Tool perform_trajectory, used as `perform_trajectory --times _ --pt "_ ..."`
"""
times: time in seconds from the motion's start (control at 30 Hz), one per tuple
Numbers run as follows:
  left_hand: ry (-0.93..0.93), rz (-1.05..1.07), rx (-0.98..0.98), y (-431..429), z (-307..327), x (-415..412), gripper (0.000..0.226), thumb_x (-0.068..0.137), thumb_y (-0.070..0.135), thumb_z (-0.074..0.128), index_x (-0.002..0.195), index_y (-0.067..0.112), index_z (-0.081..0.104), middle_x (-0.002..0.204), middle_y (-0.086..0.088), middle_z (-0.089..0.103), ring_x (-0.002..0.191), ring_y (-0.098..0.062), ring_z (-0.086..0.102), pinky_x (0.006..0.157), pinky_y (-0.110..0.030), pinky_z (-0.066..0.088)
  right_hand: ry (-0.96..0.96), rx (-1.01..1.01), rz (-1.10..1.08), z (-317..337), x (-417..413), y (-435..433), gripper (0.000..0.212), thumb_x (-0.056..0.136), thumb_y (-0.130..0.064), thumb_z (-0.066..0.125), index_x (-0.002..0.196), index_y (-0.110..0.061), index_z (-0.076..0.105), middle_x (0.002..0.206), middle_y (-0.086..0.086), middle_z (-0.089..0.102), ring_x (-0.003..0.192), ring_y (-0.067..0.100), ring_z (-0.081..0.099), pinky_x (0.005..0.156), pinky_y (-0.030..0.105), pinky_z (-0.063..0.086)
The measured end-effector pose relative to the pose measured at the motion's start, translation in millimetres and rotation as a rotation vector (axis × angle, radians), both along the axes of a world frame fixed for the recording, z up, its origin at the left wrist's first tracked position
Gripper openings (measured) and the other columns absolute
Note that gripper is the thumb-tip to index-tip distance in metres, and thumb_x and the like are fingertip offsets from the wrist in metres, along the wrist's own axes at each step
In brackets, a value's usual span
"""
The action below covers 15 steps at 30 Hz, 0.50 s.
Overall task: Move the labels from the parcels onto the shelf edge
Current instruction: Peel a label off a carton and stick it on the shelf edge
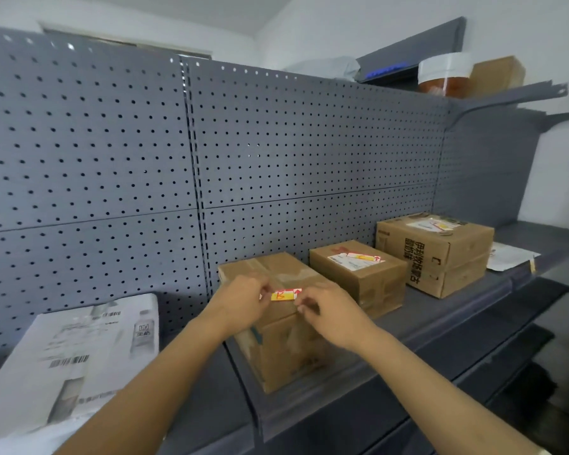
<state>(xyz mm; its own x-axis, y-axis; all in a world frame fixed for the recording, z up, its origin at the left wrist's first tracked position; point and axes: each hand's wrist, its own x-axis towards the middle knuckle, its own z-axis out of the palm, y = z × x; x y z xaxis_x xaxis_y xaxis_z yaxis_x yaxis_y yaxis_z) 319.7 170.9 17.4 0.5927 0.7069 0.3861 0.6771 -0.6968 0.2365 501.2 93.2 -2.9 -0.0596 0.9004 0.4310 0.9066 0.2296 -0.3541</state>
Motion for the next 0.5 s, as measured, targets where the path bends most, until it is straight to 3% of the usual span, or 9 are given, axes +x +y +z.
perform_trajectory --times 0.13,0.2,0.37,0.5 --pt "0.011 0.041 -0.007 23 2 8 0.019 0.088 0.021 0.046 0.095 0.022 0.063 0.094 0.002 0.066 0.08 -0.017 0.06 0.072 -0.039 0.053 -0.014 -0.011 0.007 5 11 37 0.012 0.089 -0.031 0.057 0.099 -0.032 0.064 0.097 -0.009 0.055 0.098 0.014 0.047 0.084 0.038 0.049" --pt "0.014 0.066 -0.011 31 -1 8 0.02 0.087 0.021 0.045 0.095 0.022 0.063 0.094 0.002 0.066 0.08 -0.016 0.06 0.072 -0.039 0.053 -0.054 -0.06 0.02 5 12 53 0.021 0.089 -0.037 0.055 0.107 -0.031 0.062 0.099 -0.006 0.054 0.101 0.017 0.045 0.086 0.043 0.048" --pt "0.003 0.15 -0.043 44 -1 9 0.022 0.084 0.019 0.043 0.095 0.021 0.062 0.094 0.0 0.065 0.082 -0.019 0.059 0.073 -0.039 0.053 -0.232 -0.173 0.071 4 17 82 0.043 0.089 -0.053 0.048 0.123 -0.027 0.054 0.108 -0.001 0.052 0.107 0.021 0.046 0.094 0.04 0.043" --pt "-0.033 0.205 -0.014 51 5 9 0.021 0.087 0.016 0.044 0.097 0.018 0.062 0.099 0.0 0.063 0.085 -0.017 0.059 0.077 -0.037 0.052 -0.166 -0.239 0.13 11 18 94 0.035 0.089 -0.045 0.055 0.117 -0.026 0.062 0.115 0.0 0.053 0.106 0.02 0.05 0.097 0.041 0.042"
